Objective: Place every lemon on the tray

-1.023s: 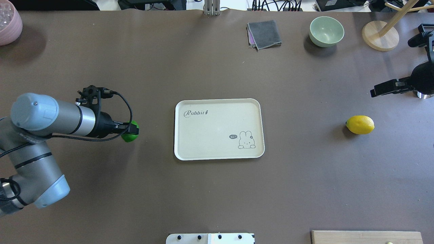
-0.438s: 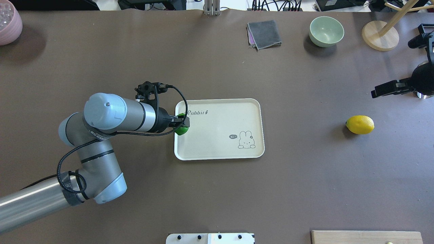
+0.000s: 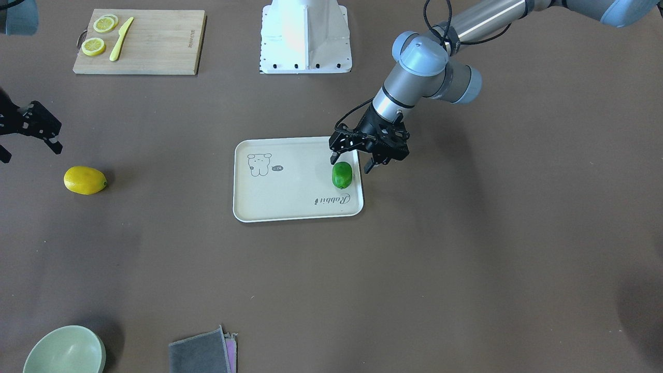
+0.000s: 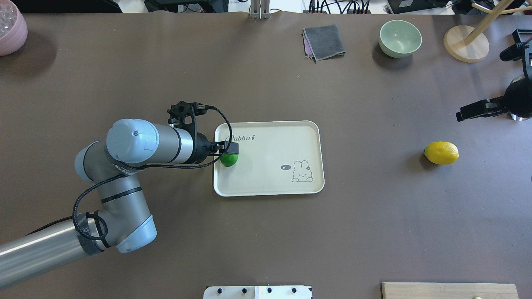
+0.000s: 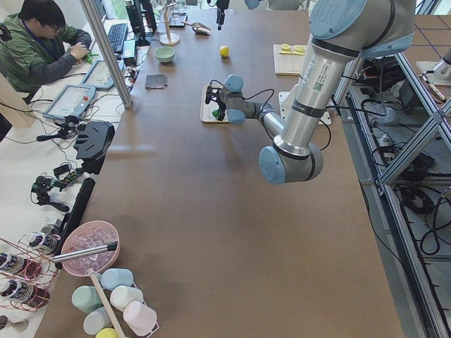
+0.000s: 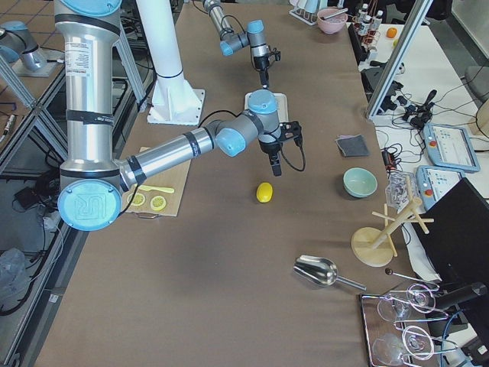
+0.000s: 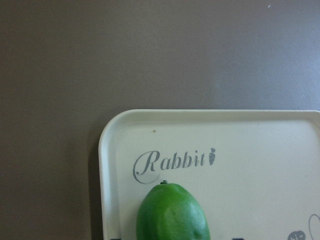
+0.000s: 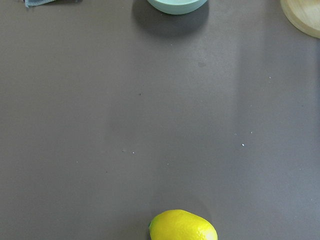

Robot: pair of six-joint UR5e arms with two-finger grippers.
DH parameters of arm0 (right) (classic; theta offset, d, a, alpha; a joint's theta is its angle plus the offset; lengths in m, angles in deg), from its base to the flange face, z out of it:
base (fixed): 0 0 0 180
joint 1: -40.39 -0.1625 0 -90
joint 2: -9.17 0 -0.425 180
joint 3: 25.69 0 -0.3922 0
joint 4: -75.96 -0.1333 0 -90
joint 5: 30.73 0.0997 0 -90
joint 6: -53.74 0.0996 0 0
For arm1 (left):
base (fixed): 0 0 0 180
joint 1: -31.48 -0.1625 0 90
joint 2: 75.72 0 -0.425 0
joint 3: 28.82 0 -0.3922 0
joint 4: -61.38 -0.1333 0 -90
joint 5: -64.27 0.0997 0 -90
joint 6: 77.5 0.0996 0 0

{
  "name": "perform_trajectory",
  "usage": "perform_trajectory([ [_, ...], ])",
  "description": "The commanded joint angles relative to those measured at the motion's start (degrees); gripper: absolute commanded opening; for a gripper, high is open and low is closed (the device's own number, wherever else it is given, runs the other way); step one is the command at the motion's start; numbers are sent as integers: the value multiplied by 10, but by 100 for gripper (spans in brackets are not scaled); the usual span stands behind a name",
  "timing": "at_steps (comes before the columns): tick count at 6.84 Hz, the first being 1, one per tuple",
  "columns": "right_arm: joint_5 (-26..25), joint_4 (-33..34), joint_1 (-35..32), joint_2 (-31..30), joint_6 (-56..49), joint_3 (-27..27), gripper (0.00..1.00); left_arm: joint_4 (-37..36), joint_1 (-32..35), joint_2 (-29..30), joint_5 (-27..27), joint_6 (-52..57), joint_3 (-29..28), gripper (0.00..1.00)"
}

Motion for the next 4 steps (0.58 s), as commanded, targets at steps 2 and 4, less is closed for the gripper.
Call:
perform_trajectory([
  [2,-4,-2,-1,-26,-32,22,100,-1,113,-93,-135,127,33,98],
  [4,-32,-107,8,-37,-55,72,100,2,183,-147,-197,229,36,99],
])
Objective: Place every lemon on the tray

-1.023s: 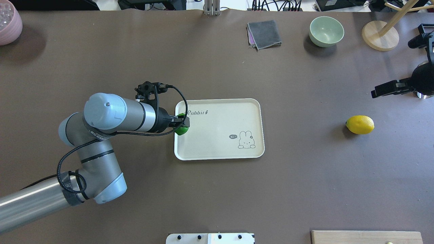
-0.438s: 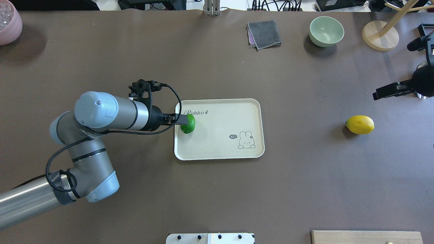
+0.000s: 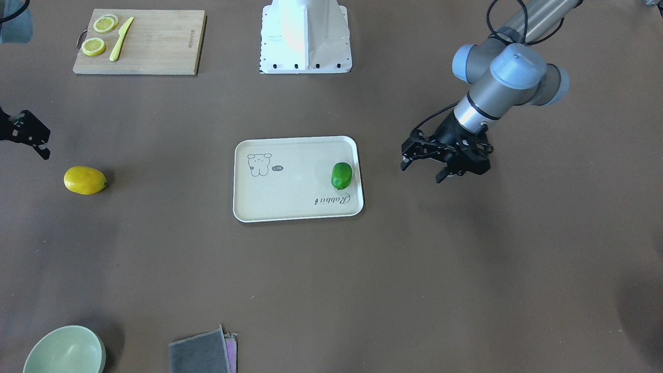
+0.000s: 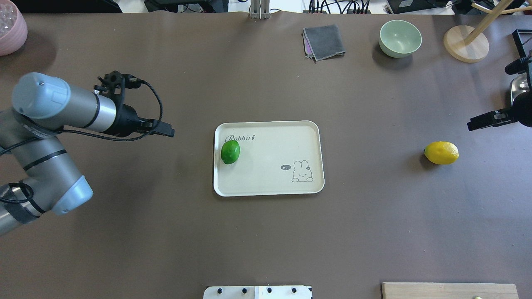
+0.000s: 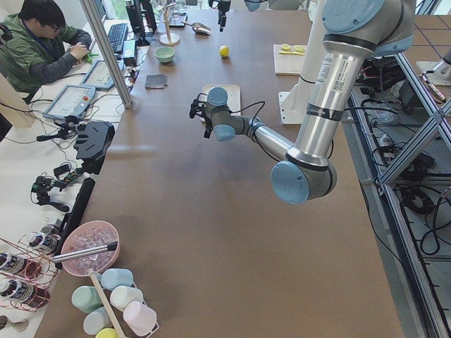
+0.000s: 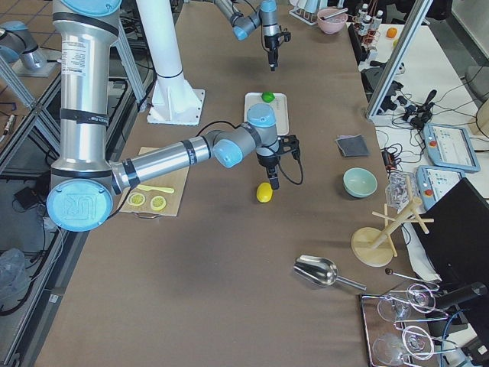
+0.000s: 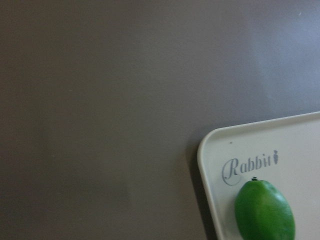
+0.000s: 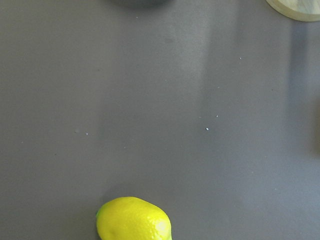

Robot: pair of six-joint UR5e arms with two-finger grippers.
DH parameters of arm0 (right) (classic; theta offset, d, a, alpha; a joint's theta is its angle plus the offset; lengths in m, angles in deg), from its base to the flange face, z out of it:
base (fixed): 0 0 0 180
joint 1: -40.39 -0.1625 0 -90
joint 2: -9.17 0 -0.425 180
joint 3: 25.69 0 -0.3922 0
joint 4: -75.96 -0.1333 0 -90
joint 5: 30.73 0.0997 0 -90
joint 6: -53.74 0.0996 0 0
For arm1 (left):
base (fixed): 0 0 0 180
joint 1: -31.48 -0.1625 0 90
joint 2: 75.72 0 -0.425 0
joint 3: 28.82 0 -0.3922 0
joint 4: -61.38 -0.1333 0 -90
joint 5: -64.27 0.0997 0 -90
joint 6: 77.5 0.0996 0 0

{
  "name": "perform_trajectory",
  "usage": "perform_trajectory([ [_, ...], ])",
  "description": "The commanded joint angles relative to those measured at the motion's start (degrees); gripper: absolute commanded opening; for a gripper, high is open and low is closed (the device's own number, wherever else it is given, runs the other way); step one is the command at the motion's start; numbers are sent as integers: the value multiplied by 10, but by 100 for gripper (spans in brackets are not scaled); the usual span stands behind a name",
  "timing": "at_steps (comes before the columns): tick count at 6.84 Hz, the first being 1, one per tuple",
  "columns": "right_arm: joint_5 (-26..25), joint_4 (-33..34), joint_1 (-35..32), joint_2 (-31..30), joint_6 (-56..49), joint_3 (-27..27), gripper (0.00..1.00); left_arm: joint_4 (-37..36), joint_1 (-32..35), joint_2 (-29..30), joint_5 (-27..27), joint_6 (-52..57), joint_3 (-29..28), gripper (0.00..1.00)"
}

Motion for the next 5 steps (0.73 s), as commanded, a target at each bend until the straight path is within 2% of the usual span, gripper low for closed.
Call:
perform_trajectory([
  [1,-14,-72,8,-4,-116,32,99,3,42,-39,-39,65,8,99],
  [3,-41,-91,25,-1,-266,32,99,-2,68,-43,-58,95,8,98],
  [5,-39,-93,49,-5,-424,32,99,-31,172,-75,-144,245,-5,99],
])
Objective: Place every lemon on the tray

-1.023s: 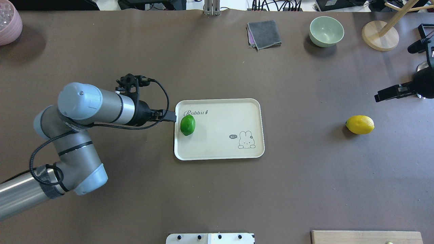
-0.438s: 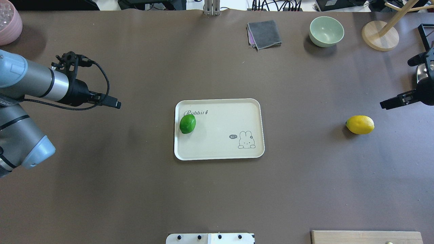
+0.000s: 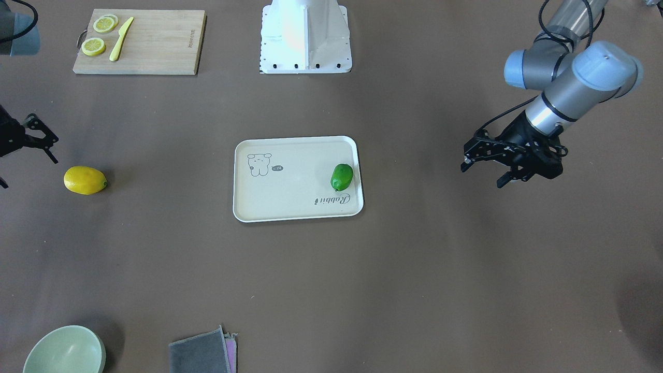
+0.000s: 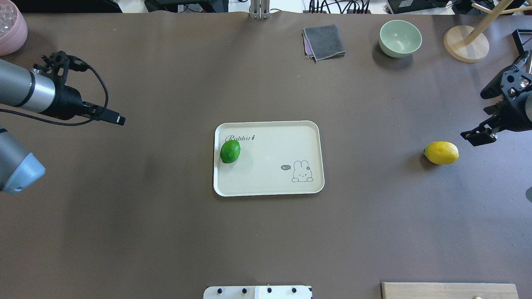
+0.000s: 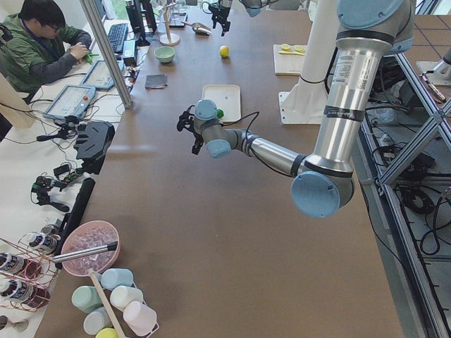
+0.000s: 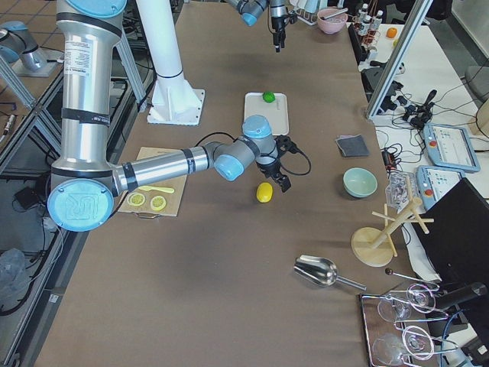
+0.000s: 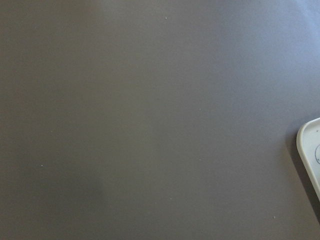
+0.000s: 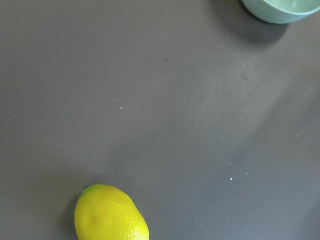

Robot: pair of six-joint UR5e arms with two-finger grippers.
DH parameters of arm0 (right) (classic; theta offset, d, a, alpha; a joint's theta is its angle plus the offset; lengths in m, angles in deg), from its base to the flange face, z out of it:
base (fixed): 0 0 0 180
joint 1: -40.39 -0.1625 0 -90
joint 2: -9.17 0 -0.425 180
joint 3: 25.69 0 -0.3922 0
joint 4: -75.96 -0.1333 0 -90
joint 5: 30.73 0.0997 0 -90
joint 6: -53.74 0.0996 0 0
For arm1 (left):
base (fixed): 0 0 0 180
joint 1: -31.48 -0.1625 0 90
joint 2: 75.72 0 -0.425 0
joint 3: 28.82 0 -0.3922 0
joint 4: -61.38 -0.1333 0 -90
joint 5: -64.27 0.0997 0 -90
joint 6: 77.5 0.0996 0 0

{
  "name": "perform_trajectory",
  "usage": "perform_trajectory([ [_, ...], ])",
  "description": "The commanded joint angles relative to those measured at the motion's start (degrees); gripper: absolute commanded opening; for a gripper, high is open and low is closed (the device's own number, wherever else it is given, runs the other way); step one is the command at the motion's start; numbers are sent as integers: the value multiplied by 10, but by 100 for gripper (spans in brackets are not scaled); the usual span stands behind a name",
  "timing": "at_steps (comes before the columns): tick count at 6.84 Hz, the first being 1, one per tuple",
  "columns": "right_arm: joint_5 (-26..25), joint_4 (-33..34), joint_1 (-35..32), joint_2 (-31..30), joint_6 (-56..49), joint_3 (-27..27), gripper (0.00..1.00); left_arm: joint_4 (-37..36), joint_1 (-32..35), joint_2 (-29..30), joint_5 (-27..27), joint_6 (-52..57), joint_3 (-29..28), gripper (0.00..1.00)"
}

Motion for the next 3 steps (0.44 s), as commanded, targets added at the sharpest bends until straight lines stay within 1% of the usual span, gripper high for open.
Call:
perform_trajectory([
  [1,-3,-2,18,-7,-158,2,99,-66,94,-17,-62,159,-8,99],
  [2,-5,-2,33,-5,-174,15,99,-88,112,-31,-62,218,-8,98],
  [3,-31,-2,60,-1,-165,16,99,-88,115,-36,-62,227,-8,98],
])
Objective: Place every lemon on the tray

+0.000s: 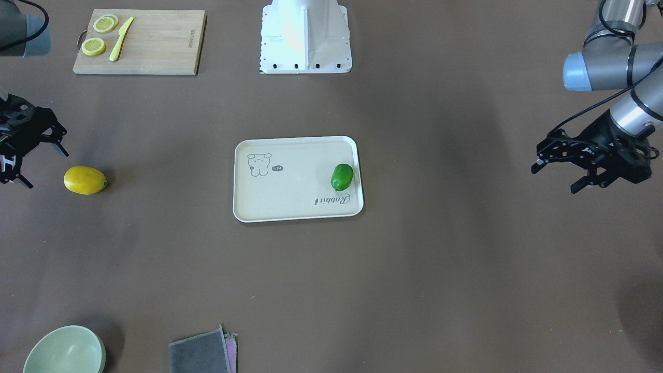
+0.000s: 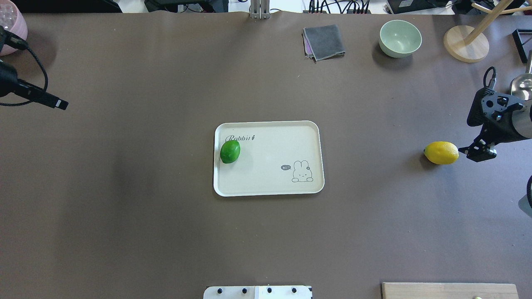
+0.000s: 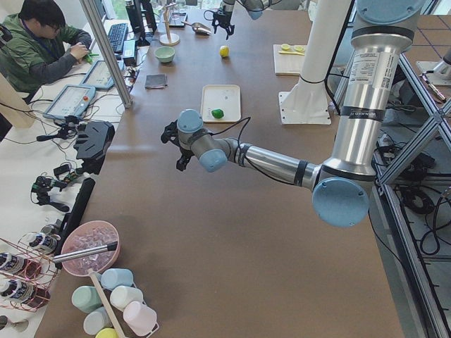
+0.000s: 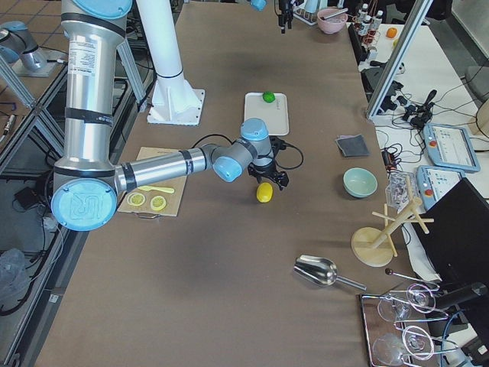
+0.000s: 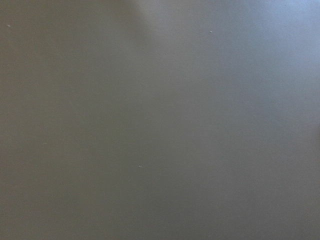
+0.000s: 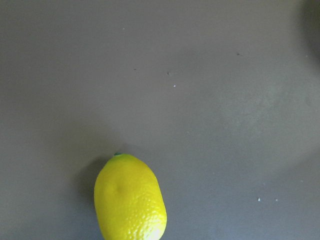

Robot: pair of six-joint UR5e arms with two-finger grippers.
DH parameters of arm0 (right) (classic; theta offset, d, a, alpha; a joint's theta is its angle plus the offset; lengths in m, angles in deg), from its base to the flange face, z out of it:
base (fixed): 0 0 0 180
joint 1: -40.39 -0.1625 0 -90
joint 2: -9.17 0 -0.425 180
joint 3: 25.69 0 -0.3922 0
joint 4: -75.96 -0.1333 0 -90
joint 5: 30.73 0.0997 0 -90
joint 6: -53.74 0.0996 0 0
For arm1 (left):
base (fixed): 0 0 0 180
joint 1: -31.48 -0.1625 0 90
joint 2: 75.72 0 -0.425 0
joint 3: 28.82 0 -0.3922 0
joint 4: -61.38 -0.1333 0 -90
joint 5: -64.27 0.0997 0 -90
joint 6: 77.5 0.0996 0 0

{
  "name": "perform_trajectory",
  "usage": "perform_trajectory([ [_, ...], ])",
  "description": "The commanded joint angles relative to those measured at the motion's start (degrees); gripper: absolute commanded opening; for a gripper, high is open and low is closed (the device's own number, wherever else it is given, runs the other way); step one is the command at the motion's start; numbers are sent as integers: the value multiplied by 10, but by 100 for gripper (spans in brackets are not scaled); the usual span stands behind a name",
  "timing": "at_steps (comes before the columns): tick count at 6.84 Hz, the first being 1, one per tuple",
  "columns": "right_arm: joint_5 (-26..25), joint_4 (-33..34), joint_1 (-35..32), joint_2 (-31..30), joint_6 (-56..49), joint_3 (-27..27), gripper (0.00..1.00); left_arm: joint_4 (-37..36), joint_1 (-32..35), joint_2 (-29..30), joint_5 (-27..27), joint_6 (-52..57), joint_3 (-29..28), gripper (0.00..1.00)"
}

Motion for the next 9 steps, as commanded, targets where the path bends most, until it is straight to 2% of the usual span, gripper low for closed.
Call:
perform_trajectory([
  [1,-45,2,42,3,-6,13,99,-12,12,-9,-2,34,0,99],
  [6,-46,-1,85,39,36,68,98,-5,12,-21,-5,34,1,98],
  [7,-47,0,84,46,37,73,61,-5,12,-21,-4,34,0,98],
  [8,-46,3,83,47,39,72,1,-4,12,-21,-5,34,0,98],
  [9,-43,4,79,49,73,67,0,-4,12,-21,-5,33,0,98],
])
